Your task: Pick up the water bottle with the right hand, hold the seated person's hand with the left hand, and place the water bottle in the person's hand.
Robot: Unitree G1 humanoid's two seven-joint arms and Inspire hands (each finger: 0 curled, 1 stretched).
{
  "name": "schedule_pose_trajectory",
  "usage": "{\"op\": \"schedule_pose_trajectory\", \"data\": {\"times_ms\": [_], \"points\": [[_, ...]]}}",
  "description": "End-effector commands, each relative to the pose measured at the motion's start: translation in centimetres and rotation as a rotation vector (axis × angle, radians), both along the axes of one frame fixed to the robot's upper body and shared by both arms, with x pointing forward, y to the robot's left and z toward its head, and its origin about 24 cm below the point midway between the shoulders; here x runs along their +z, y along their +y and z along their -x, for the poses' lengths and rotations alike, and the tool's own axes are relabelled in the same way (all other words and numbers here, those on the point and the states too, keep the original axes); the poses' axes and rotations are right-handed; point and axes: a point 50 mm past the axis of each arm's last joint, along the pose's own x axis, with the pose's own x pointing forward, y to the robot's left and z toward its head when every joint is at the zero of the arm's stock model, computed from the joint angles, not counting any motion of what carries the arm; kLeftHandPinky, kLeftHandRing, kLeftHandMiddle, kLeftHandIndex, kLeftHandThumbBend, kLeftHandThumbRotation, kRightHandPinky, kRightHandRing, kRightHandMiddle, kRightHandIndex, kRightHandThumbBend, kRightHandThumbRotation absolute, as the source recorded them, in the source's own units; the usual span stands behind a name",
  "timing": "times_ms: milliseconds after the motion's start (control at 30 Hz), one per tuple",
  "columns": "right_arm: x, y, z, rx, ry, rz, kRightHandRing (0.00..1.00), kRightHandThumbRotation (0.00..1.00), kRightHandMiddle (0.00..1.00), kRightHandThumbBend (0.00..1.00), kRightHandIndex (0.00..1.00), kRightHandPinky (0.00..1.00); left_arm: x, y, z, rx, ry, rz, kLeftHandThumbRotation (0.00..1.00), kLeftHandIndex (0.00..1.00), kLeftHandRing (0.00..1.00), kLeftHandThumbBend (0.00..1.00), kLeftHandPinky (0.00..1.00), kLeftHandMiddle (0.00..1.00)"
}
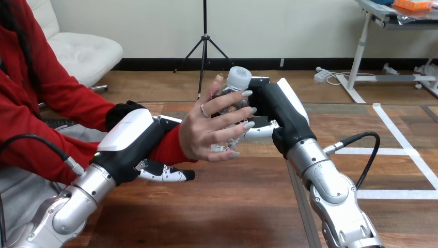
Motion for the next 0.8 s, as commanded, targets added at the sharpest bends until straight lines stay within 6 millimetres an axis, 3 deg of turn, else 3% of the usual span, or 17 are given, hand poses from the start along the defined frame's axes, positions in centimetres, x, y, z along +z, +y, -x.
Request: {"op": "schedule_pose_trajectory", "data": {"times_ms": [0, 300, 767], "points": [[4.07, 2.19, -0.76, 0.06, -0.156, -0.028, 0.45, 0.0, 0.51, 0.88, 0.48, 0.36, 0.33, -3.1, 0.01, -0.115, -0.028, 0.03, 0.07, 0.48, 0.4, 0.71, 0.34, 0.47], [4.03, 2.2, -0.74, 0.065, -0.15, -0.02, 0.52, 0.0, 0.58, 0.91, 0.54, 0.42, 0.35, -3.0, 0.01, -0.114, -0.032, 0.028, 0.07, 0.48, 0.4, 0.71, 0.34, 0.47], [3.95, 2.11, -0.72, 0.064, -0.136, -0.017, 0.66, 0.1, 0.67, 0.92, 0.63, 0.57, 0.4, -2.79, 0.0, -0.109, -0.025, 0.026, 0.08, 0.48, 0.4, 0.71, 0.34, 0.47]]}}
